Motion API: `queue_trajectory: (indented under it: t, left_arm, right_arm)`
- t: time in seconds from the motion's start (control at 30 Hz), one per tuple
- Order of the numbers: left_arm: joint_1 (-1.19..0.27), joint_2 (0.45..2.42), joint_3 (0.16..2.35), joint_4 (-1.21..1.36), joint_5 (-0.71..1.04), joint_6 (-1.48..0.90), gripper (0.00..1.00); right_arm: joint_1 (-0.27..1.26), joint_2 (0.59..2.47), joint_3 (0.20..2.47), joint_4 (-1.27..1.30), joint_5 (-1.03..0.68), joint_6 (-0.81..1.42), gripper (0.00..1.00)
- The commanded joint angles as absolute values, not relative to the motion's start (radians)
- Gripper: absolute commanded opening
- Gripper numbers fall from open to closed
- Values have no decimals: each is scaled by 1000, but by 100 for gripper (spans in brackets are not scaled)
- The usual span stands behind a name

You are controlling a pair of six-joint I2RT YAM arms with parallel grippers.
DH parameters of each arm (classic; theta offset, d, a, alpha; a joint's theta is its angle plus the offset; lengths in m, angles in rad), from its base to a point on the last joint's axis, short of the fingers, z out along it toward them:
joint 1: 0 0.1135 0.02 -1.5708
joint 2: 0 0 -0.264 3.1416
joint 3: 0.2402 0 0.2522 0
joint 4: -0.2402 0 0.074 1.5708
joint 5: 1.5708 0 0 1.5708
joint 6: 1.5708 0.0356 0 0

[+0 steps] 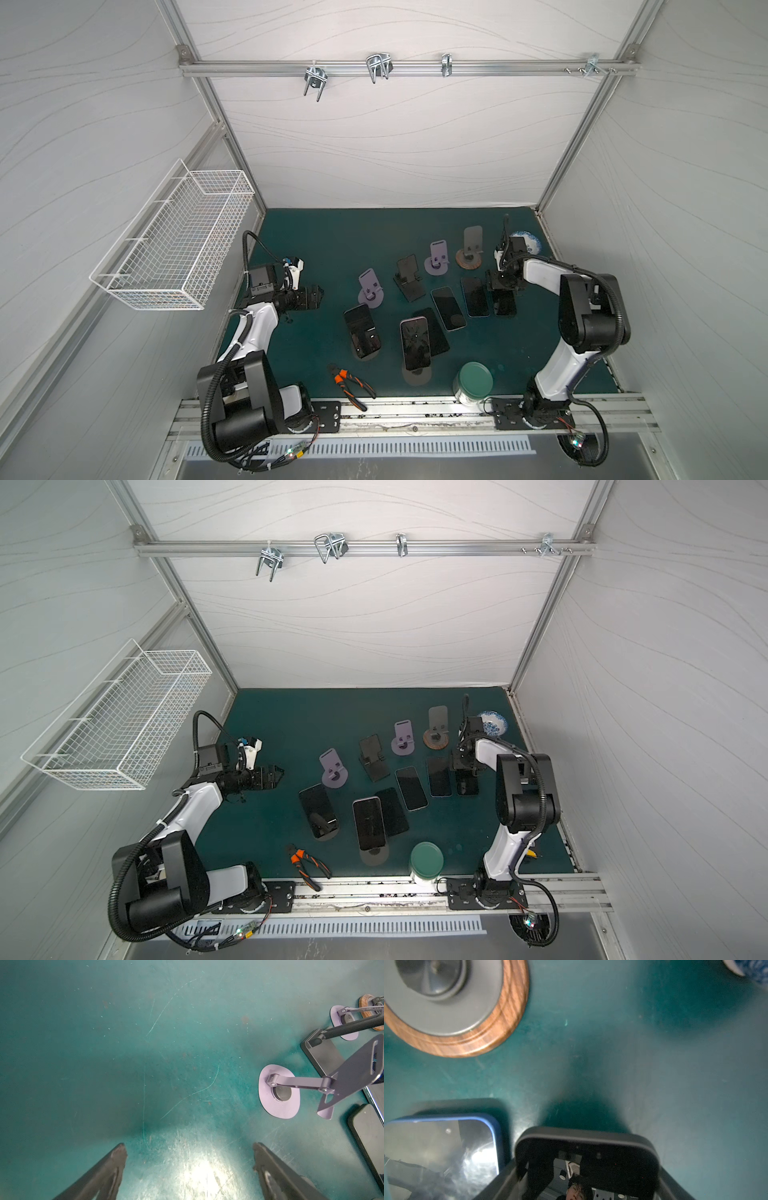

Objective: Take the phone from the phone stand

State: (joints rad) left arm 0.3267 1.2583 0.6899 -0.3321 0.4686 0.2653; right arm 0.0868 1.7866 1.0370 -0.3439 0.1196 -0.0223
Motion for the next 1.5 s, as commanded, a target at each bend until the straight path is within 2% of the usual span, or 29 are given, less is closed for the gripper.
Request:
queue_trajectory:
  t: [0.0, 1.47]
  left_arm:
    - [329, 1250, 721, -318, 485, 277, 97]
    - [328, 1250, 722, -319, 492, 278, 96]
  right_arm:
    - [87, 1868, 1027, -365, 155, -28, 64]
    - [91, 1889, 1051, -378, 163, -38, 77]
